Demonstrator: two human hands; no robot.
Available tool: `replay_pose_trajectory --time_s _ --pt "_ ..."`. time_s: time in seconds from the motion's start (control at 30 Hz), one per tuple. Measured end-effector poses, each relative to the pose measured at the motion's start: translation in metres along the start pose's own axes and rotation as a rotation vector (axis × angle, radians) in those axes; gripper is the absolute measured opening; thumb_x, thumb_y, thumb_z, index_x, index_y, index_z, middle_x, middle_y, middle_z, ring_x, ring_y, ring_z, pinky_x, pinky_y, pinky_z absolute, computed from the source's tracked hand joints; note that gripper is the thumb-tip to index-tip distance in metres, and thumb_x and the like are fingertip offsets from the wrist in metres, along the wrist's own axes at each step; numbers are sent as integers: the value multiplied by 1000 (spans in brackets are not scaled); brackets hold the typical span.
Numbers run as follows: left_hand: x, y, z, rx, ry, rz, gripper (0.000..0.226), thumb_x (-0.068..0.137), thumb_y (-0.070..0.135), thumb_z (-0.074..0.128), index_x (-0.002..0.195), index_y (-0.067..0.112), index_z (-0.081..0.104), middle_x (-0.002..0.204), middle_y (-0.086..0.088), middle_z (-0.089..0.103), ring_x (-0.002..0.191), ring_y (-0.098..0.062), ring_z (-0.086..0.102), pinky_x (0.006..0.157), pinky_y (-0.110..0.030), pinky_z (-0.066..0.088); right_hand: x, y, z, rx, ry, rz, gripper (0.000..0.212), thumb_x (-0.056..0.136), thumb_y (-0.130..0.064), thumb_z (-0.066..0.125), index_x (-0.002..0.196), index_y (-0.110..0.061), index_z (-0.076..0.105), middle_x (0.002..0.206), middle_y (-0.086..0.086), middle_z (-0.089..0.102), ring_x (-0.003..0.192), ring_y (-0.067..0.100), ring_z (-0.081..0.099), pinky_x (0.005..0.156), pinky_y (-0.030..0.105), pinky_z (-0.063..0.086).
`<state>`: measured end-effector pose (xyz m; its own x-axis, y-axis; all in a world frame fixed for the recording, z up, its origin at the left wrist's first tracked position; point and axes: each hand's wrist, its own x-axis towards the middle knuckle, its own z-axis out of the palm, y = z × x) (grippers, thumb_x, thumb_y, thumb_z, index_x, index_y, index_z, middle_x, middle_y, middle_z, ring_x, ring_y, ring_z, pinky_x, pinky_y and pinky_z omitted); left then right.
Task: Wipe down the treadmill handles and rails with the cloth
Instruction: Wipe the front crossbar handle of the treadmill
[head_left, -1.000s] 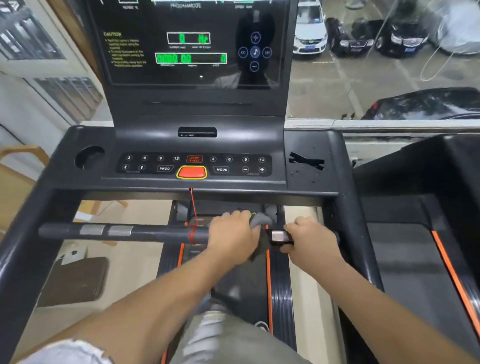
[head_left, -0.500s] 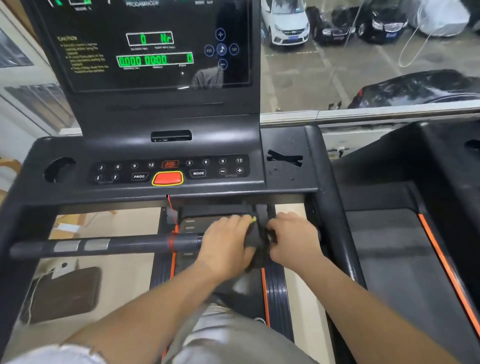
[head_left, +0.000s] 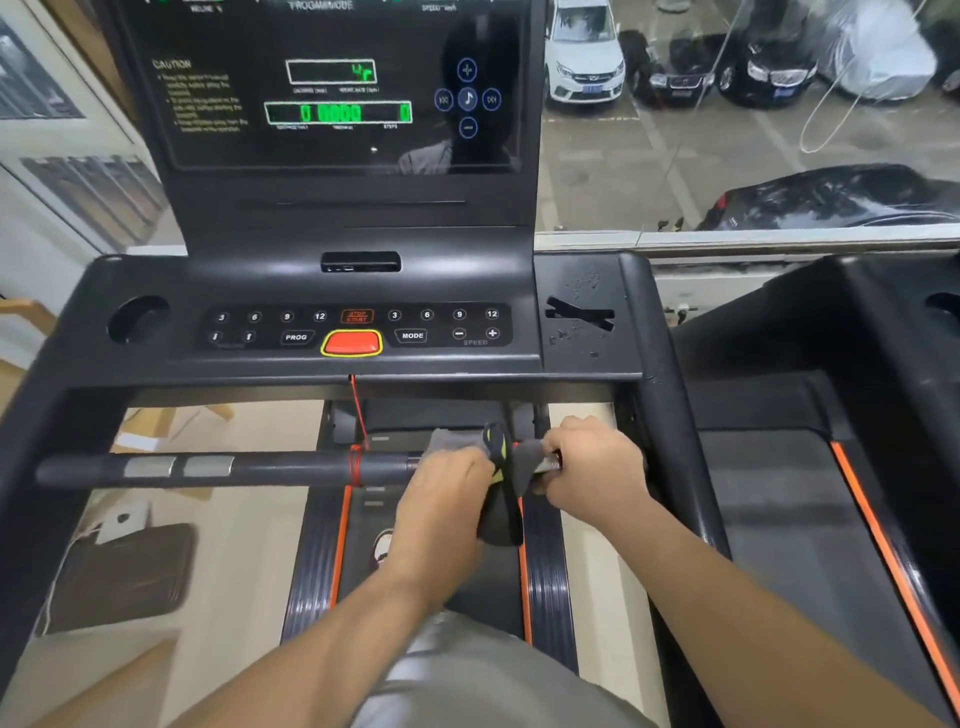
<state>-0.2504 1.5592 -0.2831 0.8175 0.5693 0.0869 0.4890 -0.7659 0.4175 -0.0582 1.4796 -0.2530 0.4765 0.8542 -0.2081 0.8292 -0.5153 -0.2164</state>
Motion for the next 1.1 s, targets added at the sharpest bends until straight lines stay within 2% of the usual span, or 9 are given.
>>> replay_pose_trajectory --time_s 0.1,0.2,0.27,0.37,0.5,0.67,0.87,0.97,1.1 --pt "-39 10 10 -212 -52 -185 34 67 13 62 98 27 53 97 12 57 88 -15 54 71 -36 51 2 -6 -5 -10 -83 33 17 79 -36 66 95 -30 66 100 -9 58 101 19 55 74 29 46" --pt "-65 1 34 -868 -138 -672 17 88 37 70 101 27 65 92 7 74 87 -18 71 86 -45 56 5 -14 -6 -80 -127 30 24 74 -36 69 95 -26 63 100 -7 54 102 21 58 73 32 49" --pt "-73 -14 48 -1127 -27 -1040 60 81 74 69 111 22 70 97 0 75 91 -24 71 93 -47 52 5 -20 -5 -111 -147 -13 37 78 -38 70 113 -28 62 112 -5 56 112 23 57 78 35 52" --pt "-71 -31 37 -1185 281 -1258 57 84 75 59 117 29 64 112 -2 74 102 -25 72 95 -51 58 4 -30 -4 -73 -164 -57 59 87 -50 69 140 -30 53 131 -4 55 125 22 53 93 39 53" --pt "-60 -31 13 -1481 493 -1292 45 102 53 55 128 17 59 112 -8 73 103 -25 72 96 -44 57 4 -36 -3 -91 -126 -62 52 90 -45 66 140 -32 57 125 -7 57 117 19 56 86 33 49" --pt "-4 7 18 -1868 482 -1247 24 100 18 39 101 10 62 80 -5 64 67 -19 64 61 -29 50 6 -40 -6 -86 -138 -36 47 88 -44 68 133 -34 59 123 -10 57 117 16 55 81 29 42" --pt "4 59 27 -2087 149 -1310 36 95 17 46 122 1 66 123 -29 69 111 -44 67 96 -56 56 5 -38 -7 -141 -146 -49 40 85 -29 65 124 -37 62 110 -9 55 107 16 54 70 29 40" --pt "-1 32 9 -2044 345 -1312 39 92 11 44 122 -3 64 124 -29 67 98 -42 67 84 -53 56 4 -38 -6 -120 -139 -40 39 91 -41 66 129 -35 59 113 -10 55 110 16 53 73 29 38" --pt "-12 -15 0 -2018 575 -1343 30 96 4 37 100 -5 65 96 -23 71 92 -38 65 95 -49 53 4 -39 -5 -98 -135 -45 45 93 -50 65 134 -34 57 113 -12 54 104 13 51 73 30 41"
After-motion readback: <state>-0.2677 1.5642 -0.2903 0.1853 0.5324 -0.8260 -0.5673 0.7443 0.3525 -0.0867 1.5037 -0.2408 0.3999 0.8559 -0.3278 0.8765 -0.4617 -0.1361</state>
